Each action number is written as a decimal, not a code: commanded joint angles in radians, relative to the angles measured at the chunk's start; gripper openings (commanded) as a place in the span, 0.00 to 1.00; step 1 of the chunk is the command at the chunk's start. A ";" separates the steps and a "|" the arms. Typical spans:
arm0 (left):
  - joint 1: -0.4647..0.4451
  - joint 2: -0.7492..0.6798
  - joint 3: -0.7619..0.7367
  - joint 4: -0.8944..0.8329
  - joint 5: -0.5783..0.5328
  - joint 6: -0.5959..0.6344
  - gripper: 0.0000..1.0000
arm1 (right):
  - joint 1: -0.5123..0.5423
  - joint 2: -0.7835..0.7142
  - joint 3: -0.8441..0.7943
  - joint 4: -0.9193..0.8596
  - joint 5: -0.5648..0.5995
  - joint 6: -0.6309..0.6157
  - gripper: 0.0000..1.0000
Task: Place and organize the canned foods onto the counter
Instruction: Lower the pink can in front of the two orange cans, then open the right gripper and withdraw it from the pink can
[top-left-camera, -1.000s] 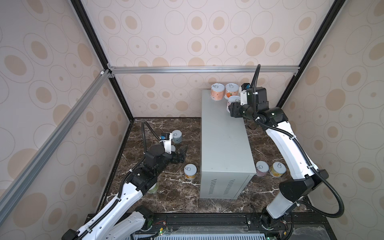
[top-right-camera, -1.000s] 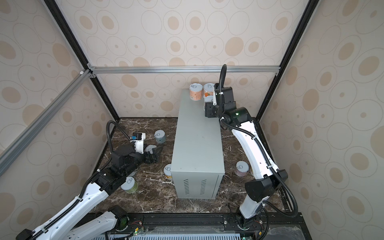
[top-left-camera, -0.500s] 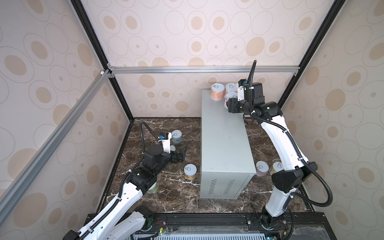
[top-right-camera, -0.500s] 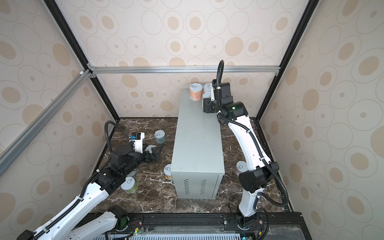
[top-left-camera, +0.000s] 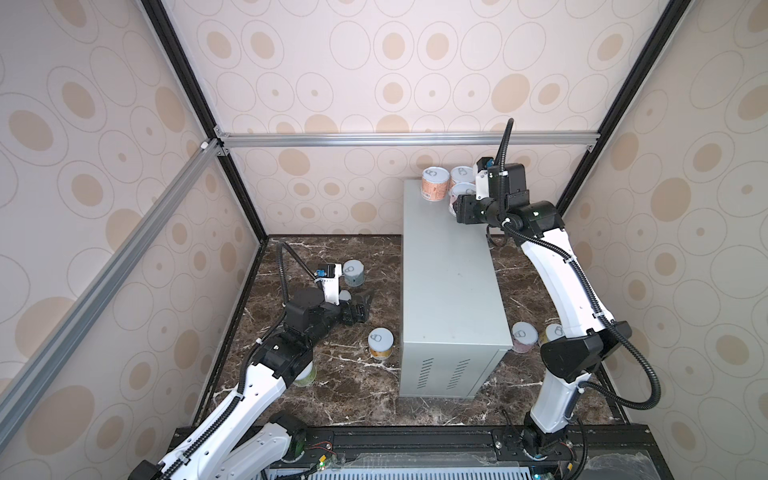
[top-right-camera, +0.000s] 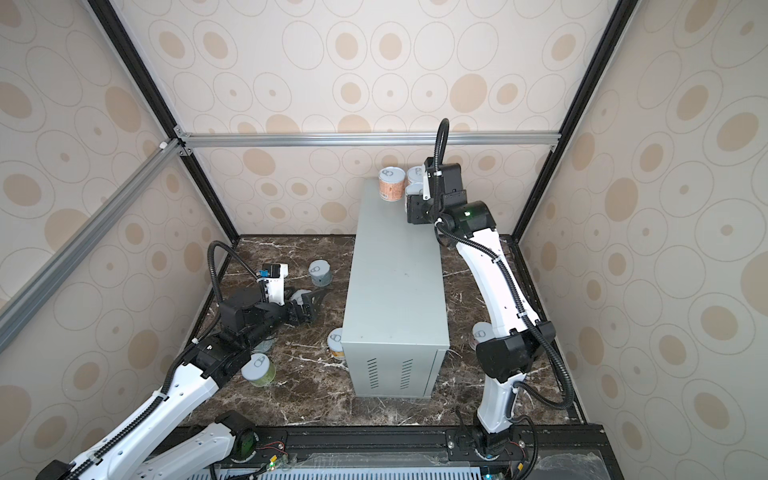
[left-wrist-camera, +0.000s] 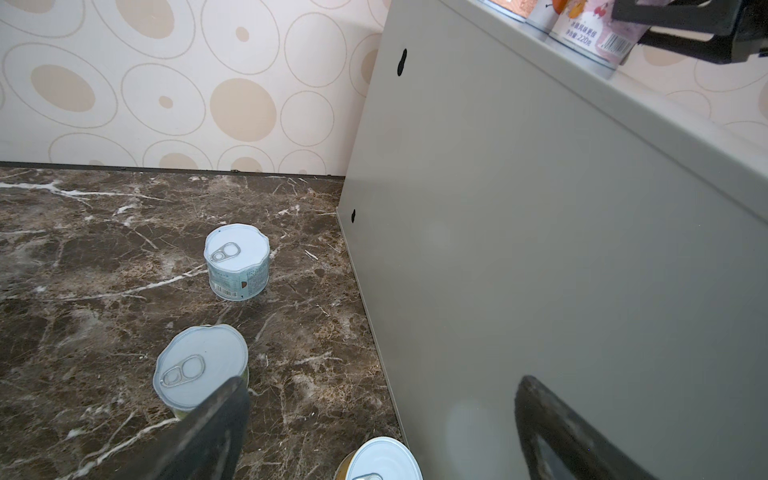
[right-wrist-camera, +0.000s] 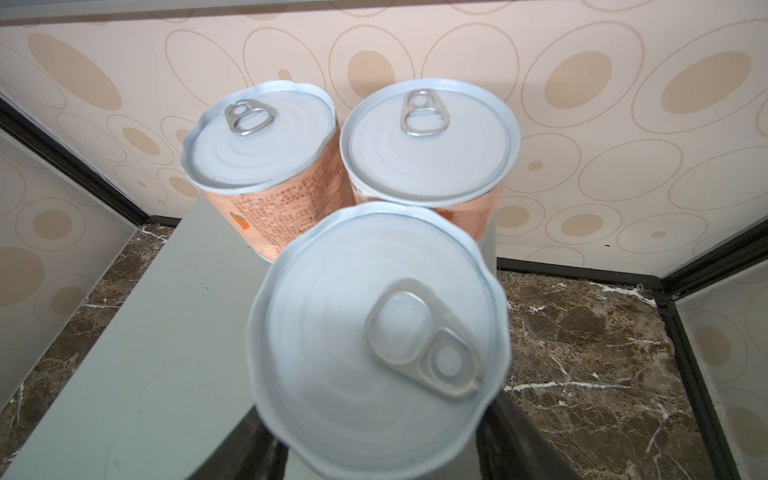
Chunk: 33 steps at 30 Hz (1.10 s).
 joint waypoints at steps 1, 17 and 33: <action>0.014 0.004 0.000 0.029 0.022 -0.016 0.99 | -0.014 0.049 0.002 -0.116 -0.006 0.006 0.66; 0.033 0.018 0.011 0.018 0.029 -0.013 0.99 | -0.016 0.026 0.013 -0.123 -0.048 0.011 0.87; 0.033 0.028 0.080 -0.082 -0.079 0.008 0.99 | -0.016 -0.126 -0.017 -0.141 -0.092 0.025 1.00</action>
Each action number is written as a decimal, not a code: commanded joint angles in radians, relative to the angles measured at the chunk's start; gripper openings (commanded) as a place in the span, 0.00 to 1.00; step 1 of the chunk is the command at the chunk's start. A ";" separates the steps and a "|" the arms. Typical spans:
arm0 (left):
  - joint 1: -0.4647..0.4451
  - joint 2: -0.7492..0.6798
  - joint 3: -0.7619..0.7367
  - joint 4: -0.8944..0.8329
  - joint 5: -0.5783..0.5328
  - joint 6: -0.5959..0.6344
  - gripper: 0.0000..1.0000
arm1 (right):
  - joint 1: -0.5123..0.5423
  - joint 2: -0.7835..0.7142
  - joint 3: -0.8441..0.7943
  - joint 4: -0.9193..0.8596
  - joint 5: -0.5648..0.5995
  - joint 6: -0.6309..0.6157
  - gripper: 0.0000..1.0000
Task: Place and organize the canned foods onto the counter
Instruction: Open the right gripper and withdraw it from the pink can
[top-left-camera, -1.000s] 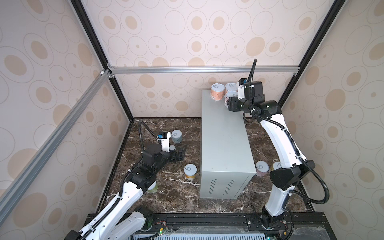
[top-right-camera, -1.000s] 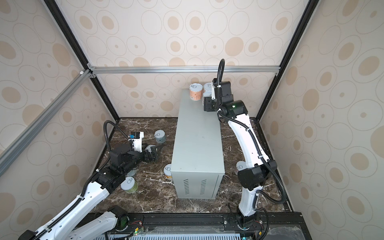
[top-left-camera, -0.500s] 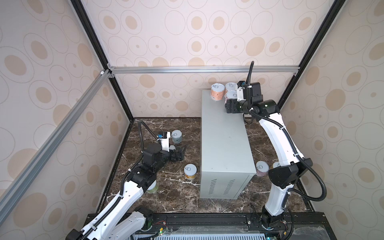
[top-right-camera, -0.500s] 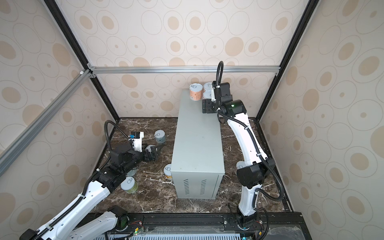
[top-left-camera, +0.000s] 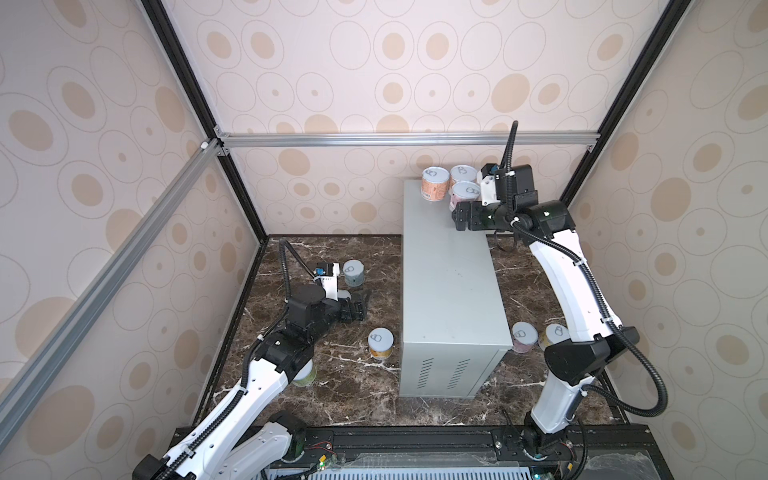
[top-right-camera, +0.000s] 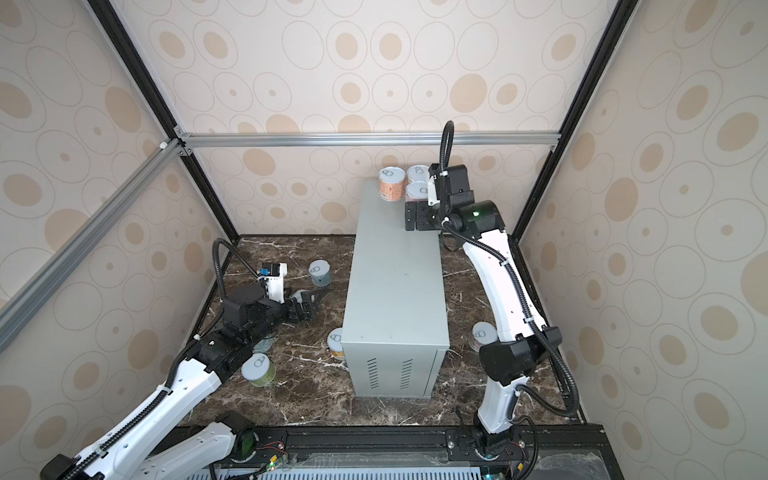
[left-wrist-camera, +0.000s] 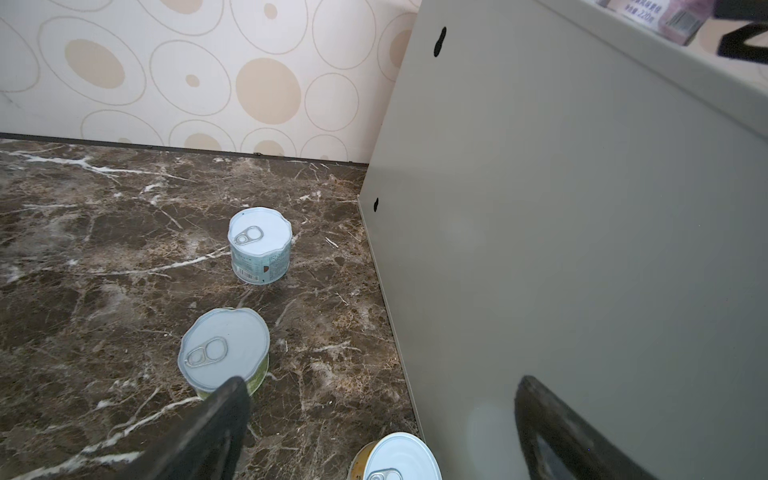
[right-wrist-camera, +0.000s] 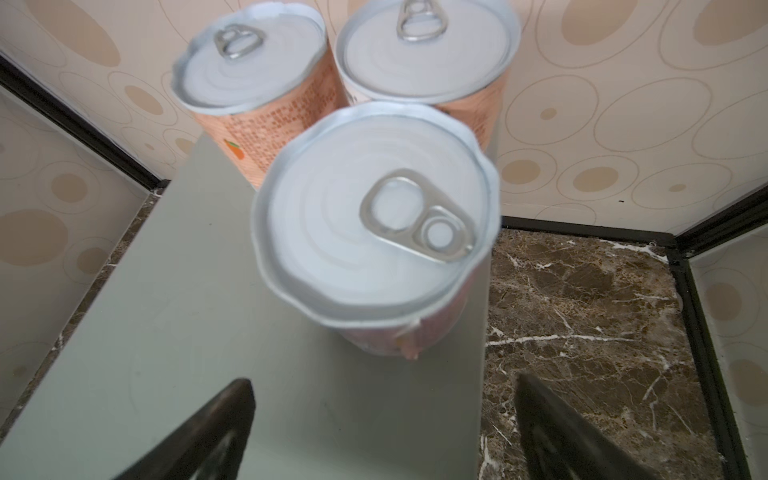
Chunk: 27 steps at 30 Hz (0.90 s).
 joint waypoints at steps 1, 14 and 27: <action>0.008 -0.006 0.070 -0.048 -0.050 0.013 0.99 | -0.003 -0.071 -0.026 -0.011 -0.028 0.011 0.99; 0.009 -0.056 0.143 -0.255 -0.138 0.043 0.99 | 0.000 -0.386 -0.340 0.119 -0.137 0.026 0.99; 0.010 -0.002 0.114 -0.287 -0.208 0.035 0.99 | -0.005 -0.768 -0.695 0.118 0.048 0.111 0.99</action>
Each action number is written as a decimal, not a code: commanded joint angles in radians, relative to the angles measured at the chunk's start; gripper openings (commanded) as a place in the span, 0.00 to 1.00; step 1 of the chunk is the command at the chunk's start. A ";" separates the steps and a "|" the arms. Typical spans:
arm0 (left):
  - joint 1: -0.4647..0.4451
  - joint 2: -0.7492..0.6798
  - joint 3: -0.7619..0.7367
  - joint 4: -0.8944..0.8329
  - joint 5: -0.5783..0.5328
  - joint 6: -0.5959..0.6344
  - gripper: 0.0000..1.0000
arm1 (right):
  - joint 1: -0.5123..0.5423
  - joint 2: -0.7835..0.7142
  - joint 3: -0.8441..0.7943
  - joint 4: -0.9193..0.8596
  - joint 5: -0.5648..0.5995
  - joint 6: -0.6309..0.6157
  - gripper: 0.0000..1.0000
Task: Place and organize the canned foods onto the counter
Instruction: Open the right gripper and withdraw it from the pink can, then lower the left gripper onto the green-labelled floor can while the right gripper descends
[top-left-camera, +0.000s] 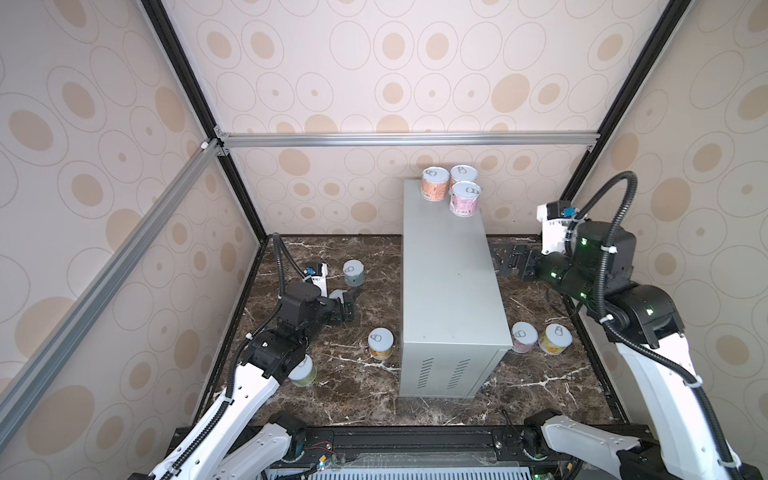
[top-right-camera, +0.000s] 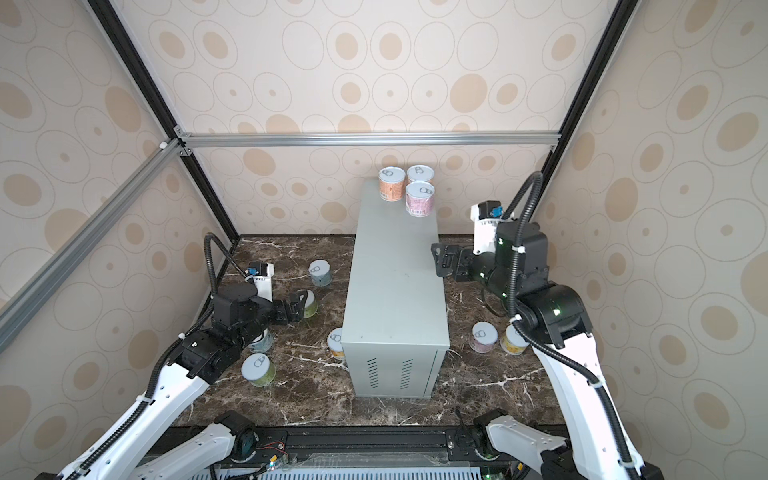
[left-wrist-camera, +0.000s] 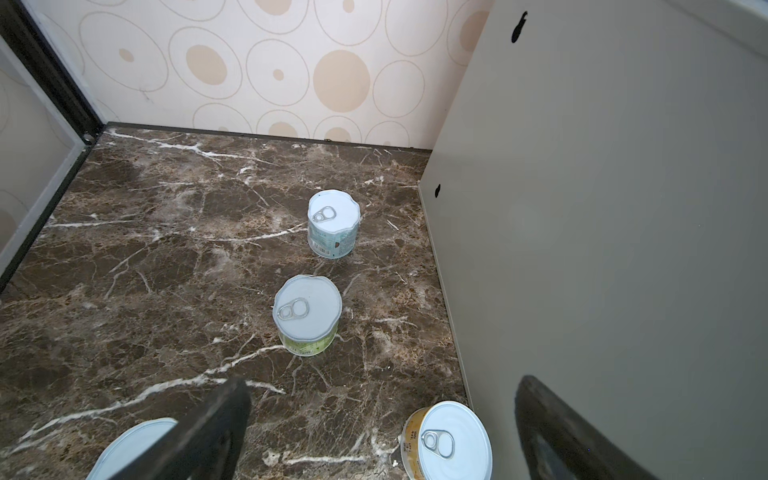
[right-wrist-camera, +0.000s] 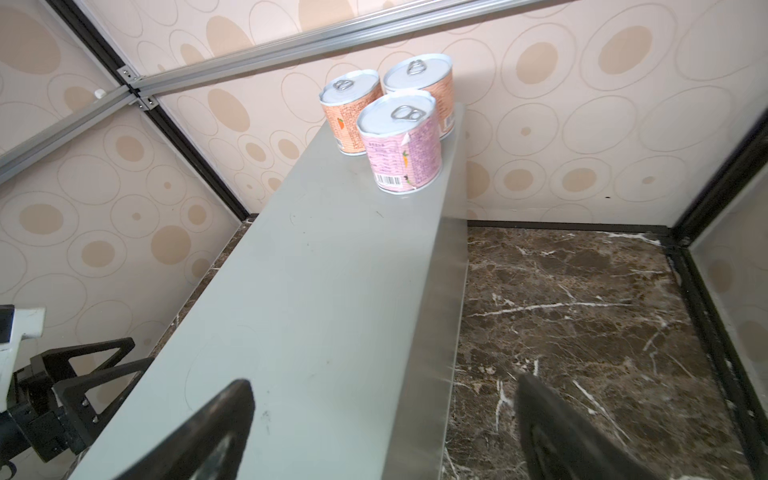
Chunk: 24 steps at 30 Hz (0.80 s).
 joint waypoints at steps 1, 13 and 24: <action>0.010 0.038 0.013 -0.037 -0.046 0.013 0.99 | -0.009 -0.071 -0.077 -0.035 0.099 0.042 0.99; 0.022 0.168 0.011 0.013 -0.076 0.010 0.99 | -0.045 -0.288 -0.439 0.005 0.221 0.178 1.00; 0.072 0.339 -0.032 0.131 -0.055 0.005 0.99 | -0.102 -0.364 -0.799 0.237 0.110 0.313 0.99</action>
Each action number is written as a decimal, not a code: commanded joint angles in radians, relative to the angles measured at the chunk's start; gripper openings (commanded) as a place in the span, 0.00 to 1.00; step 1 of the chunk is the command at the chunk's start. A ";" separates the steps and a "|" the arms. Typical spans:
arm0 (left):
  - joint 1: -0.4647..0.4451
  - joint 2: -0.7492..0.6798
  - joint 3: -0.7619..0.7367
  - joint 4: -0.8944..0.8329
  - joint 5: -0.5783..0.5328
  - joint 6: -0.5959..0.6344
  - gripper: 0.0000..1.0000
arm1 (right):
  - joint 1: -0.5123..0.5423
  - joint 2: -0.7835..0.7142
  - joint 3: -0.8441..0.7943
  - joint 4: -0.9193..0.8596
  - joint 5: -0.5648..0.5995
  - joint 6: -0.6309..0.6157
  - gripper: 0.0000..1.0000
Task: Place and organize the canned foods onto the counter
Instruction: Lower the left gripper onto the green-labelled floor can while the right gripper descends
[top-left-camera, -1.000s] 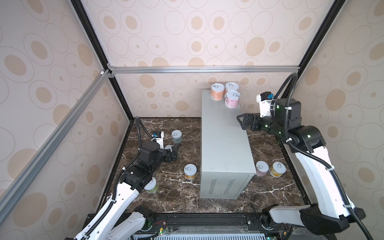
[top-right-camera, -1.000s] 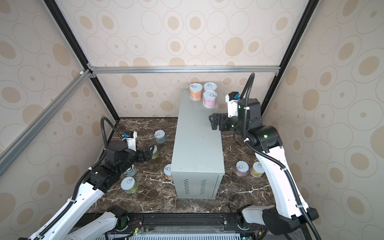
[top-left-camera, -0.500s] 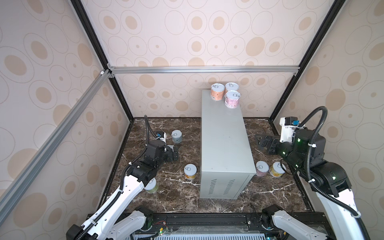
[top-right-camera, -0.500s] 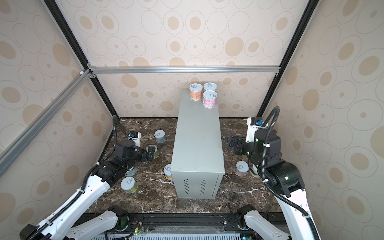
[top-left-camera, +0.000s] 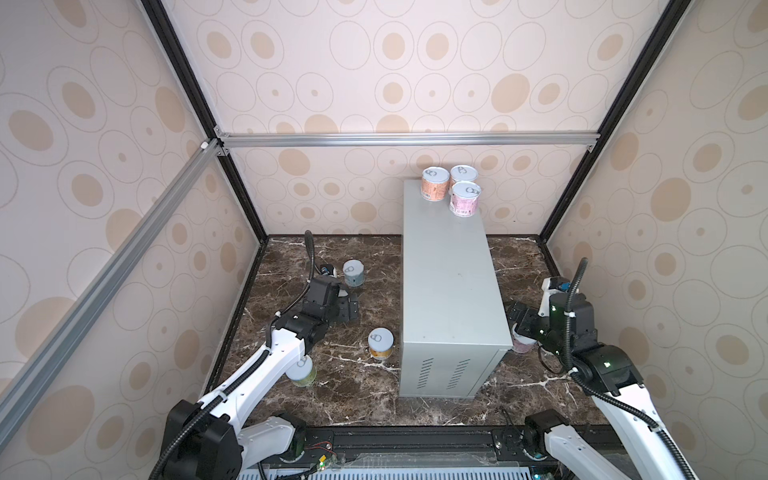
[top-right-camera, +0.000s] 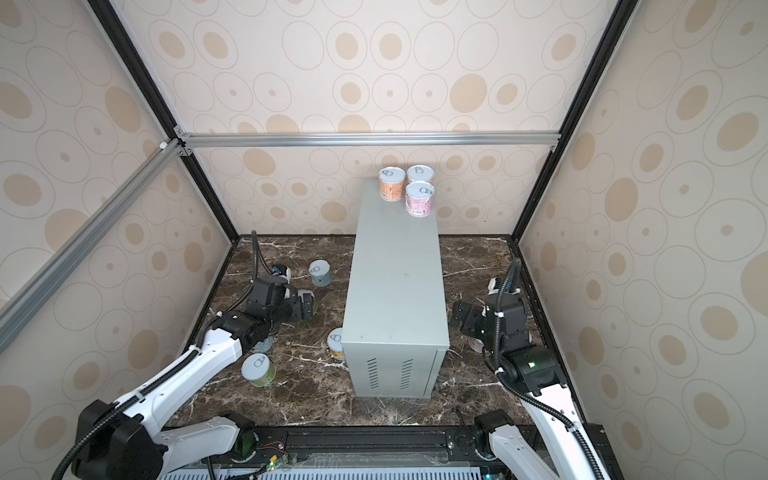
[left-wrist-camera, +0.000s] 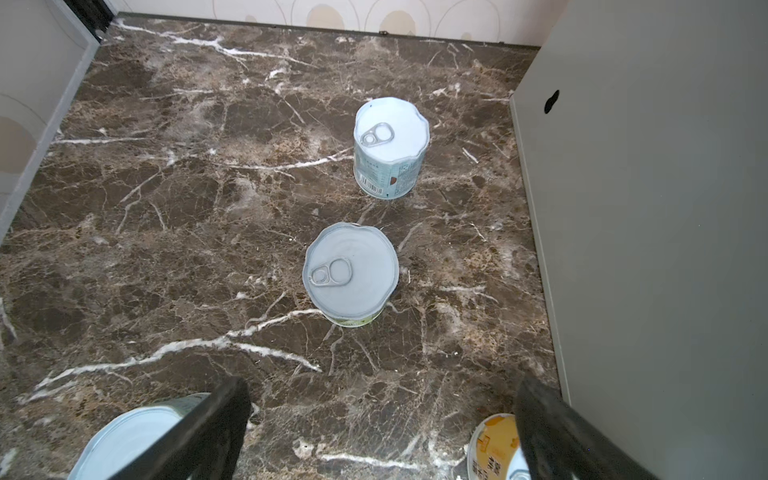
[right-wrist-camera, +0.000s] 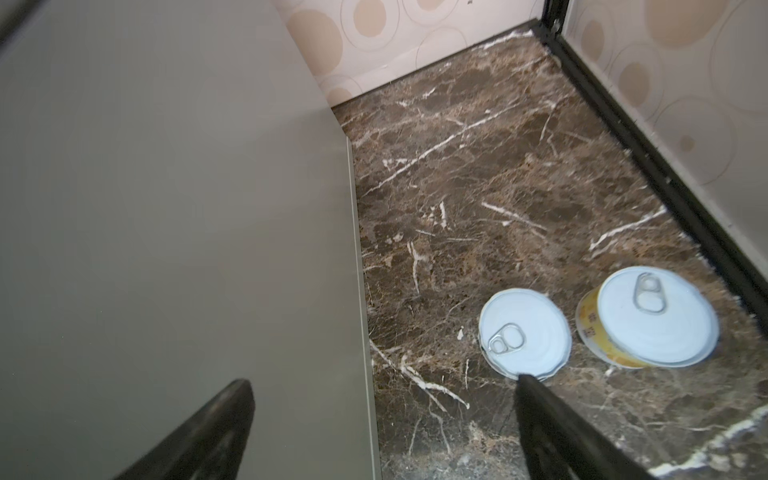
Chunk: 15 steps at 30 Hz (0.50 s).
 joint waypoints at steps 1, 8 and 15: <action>0.018 0.048 0.000 0.060 -0.012 0.004 0.99 | -0.004 -0.015 -0.055 0.105 -0.022 0.061 1.00; 0.038 0.170 0.001 0.123 -0.022 -0.008 0.99 | -0.004 0.043 -0.157 0.213 -0.050 0.067 1.00; 0.040 0.298 0.010 0.194 -0.072 -0.032 0.99 | -0.004 0.118 -0.212 0.322 -0.090 0.062 1.00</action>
